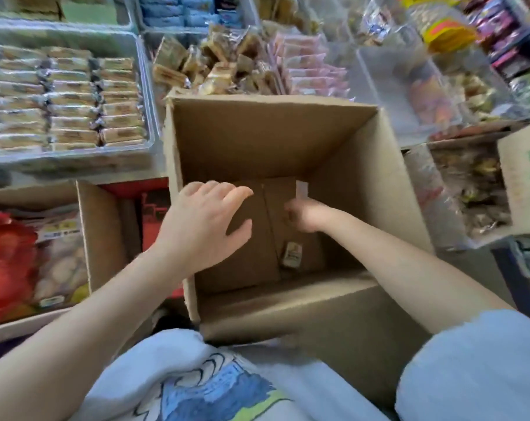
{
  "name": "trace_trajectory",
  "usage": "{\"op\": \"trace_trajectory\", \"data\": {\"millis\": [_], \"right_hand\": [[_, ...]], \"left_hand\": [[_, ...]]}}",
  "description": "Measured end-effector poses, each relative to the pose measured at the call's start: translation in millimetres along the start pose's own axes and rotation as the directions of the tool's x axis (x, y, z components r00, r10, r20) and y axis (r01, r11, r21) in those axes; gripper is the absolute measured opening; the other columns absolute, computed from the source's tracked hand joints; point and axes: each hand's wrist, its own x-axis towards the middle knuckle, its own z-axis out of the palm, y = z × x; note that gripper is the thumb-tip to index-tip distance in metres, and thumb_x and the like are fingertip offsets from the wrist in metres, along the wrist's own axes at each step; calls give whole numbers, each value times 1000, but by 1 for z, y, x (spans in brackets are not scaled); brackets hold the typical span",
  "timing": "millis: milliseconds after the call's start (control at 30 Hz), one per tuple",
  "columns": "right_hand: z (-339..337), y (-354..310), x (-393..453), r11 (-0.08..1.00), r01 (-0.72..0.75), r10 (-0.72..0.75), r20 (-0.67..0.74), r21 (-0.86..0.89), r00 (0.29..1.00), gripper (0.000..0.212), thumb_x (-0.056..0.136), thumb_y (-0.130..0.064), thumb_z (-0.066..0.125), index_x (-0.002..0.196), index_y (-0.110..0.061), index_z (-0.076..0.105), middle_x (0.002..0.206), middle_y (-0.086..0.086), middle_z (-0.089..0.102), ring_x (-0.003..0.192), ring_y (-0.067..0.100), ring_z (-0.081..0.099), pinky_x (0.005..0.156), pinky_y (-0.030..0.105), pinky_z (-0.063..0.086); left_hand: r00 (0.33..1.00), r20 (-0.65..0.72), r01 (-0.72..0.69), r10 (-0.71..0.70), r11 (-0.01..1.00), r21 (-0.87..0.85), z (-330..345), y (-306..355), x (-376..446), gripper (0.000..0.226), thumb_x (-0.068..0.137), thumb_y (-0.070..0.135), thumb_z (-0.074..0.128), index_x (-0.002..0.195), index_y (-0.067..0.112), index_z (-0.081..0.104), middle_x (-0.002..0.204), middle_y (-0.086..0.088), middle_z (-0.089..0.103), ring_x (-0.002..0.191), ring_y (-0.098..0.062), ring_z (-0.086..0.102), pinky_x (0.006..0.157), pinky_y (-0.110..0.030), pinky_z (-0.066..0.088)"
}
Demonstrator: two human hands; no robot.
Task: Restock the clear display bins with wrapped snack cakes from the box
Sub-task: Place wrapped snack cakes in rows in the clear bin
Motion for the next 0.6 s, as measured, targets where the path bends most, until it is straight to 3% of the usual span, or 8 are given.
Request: {"op": "trace_trajectory", "data": {"millis": [67, 133, 267, 367, 433, 500, 600], "right_hand": [[14, 7, 8, 984, 45, -27, 102, -175, 994, 52, 97, -3, 53, 147, -14, 43, 140, 9, 50, 117, 25, 56, 83, 26, 51], [32, 17, 15, 893, 187, -111, 203, -409, 973, 51, 97, -8, 56, 146, -16, 43, 142, 10, 50, 121, 27, 56, 93, 34, 53], [66, 42, 42, 449, 466, -355, 327, -762, 876, 65, 96, -8, 58, 153, -21, 30, 154, 17, 34, 131, 36, 47, 94, 45, 51], [86, 48, 57, 306, 532, -393, 404, -790, 826, 77, 92, -9, 64, 155, -20, 22, 159, 18, 23, 140, 36, 34, 100, 46, 43], [97, 47, 65, 300, 543, -415, 405, -784, 815, 75, 93, -10, 62, 155, -17, 21, 159, 19, 22, 140, 36, 34, 102, 46, 41], [101, 41, 69, 384, 538, -435, 367, -750, 822, 68, 95, -12, 59, 154, -14, 25, 156, 18, 27, 138, 36, 36, 102, 45, 41], [88, 22, 66, 754, 453, -413, 193, -475, 890, 66, 93, -16, 64, 151, -12, 33, 153, 16, 33, 134, 34, 41, 105, 42, 42]], "left_hand": [[1000, 2, 24, -24, 999, 23, -3, -1, 3, 46, 94, 44, 56, 130, 16, 63, 116, -4, 72, 108, -25, 68, 94, -43, 50], [999, 4, 49, -50, 997, 65, -1, -1, 3, 47, 95, 47, 51, 131, 18, 62, 115, -3, 73, 106, -24, 68, 94, -42, 50], [993, -25, 114, -112, 989, 90, 3, 2, 1, 50, 92, 49, 49, 128, 18, 65, 113, -2, 74, 105, -23, 69, 95, -41, 49], [987, -53, 157, -154, 985, 70, 3, 6, 2, 49, 91, 48, 48, 124, 17, 67, 111, -2, 75, 103, -24, 70, 96, -42, 49], [983, -58, 176, -173, 982, 65, 4, 9, 3, 46, 91, 46, 52, 123, 17, 68, 111, -2, 74, 104, -23, 69, 97, -42, 48], [981, -68, 184, -180, 981, 59, 5, 10, 4, 45, 90, 44, 54, 122, 17, 68, 111, -2, 74, 105, -24, 69, 98, -42, 48], [976, -100, 198, -194, 979, 37, 6, 12, 3, 44, 90, 44, 53, 120, 17, 70, 111, -3, 74, 108, -25, 68, 99, -44, 48]]}}
